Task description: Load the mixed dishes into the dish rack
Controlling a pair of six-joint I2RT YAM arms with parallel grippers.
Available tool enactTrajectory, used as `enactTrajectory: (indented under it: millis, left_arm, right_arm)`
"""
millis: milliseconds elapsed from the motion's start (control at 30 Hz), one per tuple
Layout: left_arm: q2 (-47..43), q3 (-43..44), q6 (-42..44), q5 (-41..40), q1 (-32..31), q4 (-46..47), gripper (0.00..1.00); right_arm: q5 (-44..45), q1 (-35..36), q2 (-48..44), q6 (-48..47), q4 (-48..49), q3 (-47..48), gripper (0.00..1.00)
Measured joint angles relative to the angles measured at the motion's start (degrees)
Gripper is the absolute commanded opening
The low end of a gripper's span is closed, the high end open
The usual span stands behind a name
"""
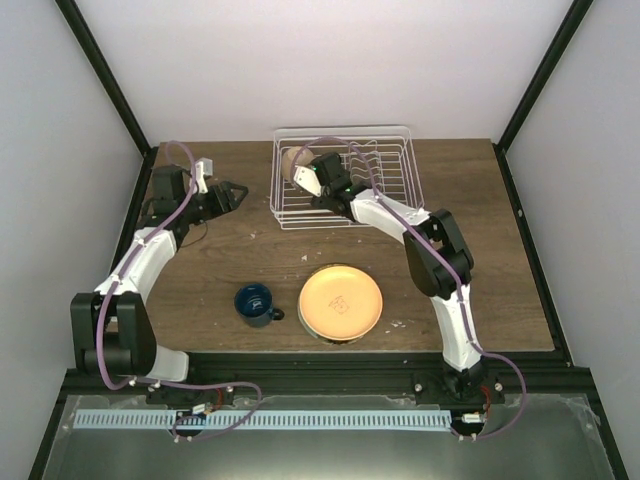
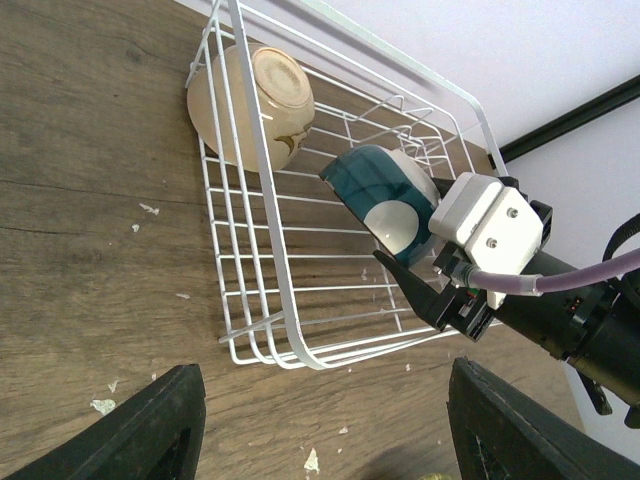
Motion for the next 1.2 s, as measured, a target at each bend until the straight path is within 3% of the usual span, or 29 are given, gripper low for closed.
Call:
enactTrajectory:
  millis: [200,467,1200]
  left_arm:
    - [0.0,0.0,0.0,0.02,0.0,-0.02,0.67]
    - [0.0,0.0,0.0,0.02,0.0,-0.02,0.67]
    - [0.0,0.0,0.0,0.02,0.0,-0.11,0.67]
  right_arm:
    - [1.31,0.42,-0.15,-2.95,1.95,-0.68,0.81]
    - [1.51,0.35,-0.15,-4.94,4.2,-0.94,0.82]
    - [-0.7,-0.39,-2.45,-2.71,0.9,-3.15,0.96]
